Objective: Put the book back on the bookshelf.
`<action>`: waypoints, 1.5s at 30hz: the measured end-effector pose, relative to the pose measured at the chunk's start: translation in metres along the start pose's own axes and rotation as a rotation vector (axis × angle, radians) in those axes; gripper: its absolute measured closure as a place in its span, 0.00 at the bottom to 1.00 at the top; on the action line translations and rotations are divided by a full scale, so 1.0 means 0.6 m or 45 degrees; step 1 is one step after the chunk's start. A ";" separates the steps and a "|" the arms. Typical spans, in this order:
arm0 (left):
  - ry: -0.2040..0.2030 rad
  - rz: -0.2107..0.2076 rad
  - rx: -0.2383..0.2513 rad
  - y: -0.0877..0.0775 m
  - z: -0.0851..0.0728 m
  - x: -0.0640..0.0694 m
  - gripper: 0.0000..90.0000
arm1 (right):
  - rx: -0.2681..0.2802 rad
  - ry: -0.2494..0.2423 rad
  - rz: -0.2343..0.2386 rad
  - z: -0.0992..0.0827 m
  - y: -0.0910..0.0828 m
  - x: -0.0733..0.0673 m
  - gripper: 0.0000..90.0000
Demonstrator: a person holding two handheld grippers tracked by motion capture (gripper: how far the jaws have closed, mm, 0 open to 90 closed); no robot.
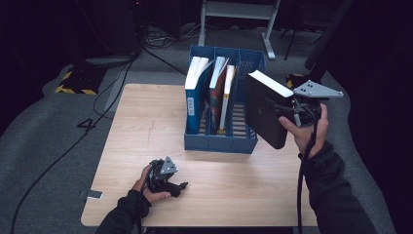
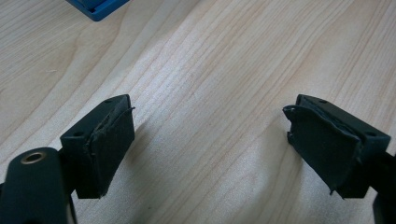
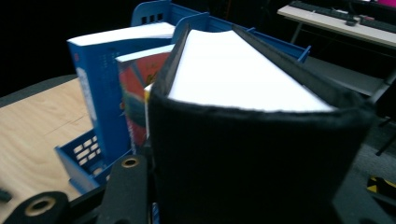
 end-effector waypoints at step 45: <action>-0.003 -0.002 -0.001 -0.001 -0.001 0.001 0.17 | 0.026 0.257 -0.188 0.002 0.172 0.031 0.59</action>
Point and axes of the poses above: each handheld gripper's, and its own axes: y roughly forward along the jaws, z roughly out of its top, x roughly to its right, the point moved 1 cm from there along y, roughly forward along the jaws, and after that the axes turned 3 degrees about -y, right-handed, at the moved point
